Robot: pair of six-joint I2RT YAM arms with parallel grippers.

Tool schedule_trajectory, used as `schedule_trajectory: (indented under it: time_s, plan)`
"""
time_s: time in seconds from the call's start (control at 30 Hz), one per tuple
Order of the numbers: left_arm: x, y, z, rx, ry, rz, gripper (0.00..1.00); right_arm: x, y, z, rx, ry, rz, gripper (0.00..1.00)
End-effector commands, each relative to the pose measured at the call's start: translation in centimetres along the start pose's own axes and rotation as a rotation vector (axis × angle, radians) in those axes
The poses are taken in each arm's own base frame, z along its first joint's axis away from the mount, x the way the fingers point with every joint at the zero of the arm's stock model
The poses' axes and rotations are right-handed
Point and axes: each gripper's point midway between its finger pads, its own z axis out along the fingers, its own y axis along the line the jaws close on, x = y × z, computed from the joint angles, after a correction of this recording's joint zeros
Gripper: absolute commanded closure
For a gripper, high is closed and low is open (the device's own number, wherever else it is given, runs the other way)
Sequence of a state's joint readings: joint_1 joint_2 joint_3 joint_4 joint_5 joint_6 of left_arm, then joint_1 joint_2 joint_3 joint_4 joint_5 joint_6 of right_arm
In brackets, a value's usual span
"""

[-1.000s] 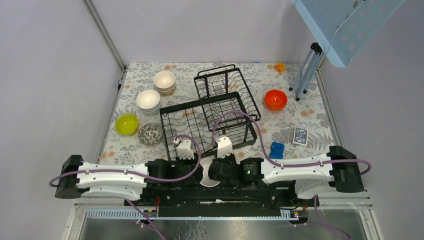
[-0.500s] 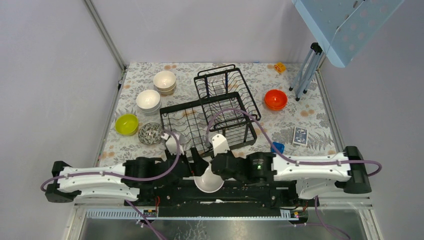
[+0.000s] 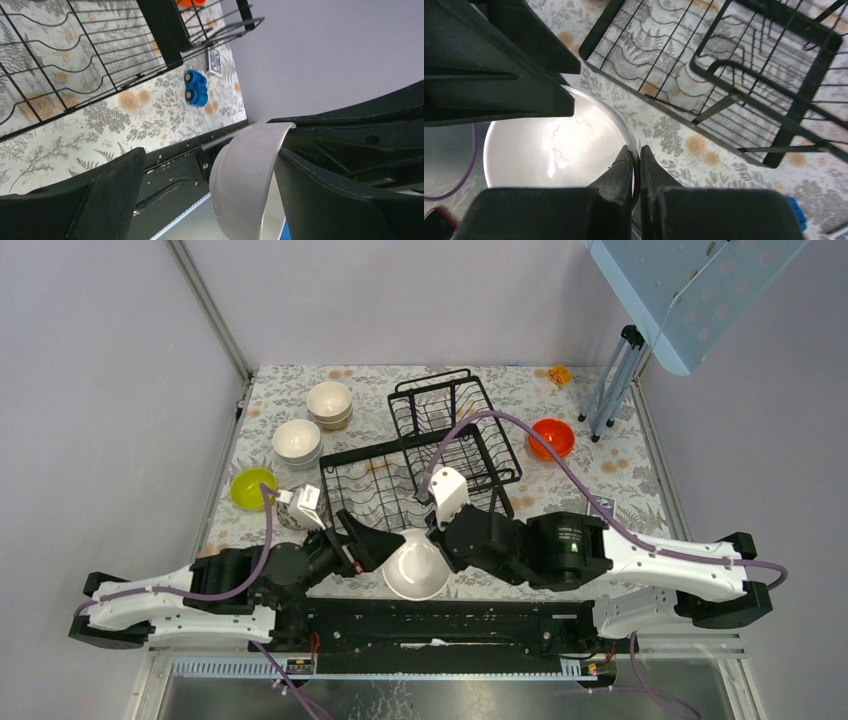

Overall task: Unload the bowls from the dish rack
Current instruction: Place the bowl at the center of the board.

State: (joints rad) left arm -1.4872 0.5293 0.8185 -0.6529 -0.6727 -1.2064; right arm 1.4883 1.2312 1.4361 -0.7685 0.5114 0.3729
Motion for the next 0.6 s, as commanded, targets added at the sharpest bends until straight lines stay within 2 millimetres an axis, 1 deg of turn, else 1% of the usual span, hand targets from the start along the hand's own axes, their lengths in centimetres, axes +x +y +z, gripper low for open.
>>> schedule_trajectory:
  time_s: [0.0,0.03,0.13,0.27,0.37,0.47,0.53,0.57]
  plan:
    - [-1.3,6.8,0.1,-0.228,-0.11,0.157,0.01,-8.2,-2.0,-2.3,0.069,-0.217,0.074,1.0]
    - [-1.4,6.9,0.2,-0.231,-0.115,0.156,0.01,-9.3,-2.7,-2.3,0.083,-0.239,0.099,1.0]
    - [-1.4,7.3,0.3,-0.242,-0.126,0.155,0.01,-11.7,-4.6,-2.1,0.12,-0.289,0.152,1.0]
    - [-1.6,7.8,0.3,-0.25,-0.151,0.14,0.01,-14.1,-7.2,-2.2,0.167,-0.345,0.218,1.0]
    - [-2.1,8.0,0.0,-0.241,-0.174,0.116,0.01,-15.2,-8.9,-2.5,0.191,-0.375,0.259,1.0]
    - [-2.6,7.9,-0.4,-0.22,-0.192,0.084,0.01,-15.9,-11.1,-3.1,0.255,-0.403,0.284,1.0]
    - [-3.0,7.8,-0.6,-0.207,-0.207,0.064,0.01,-16.1,-11.6,-3.1,0.25,-0.402,0.295,1.0]
    - [-3.3,7.6,-0.8,-0.196,-0.214,0.058,0.01,-16.0,-11.6,-2.9,0.242,-0.393,0.292,1.0]
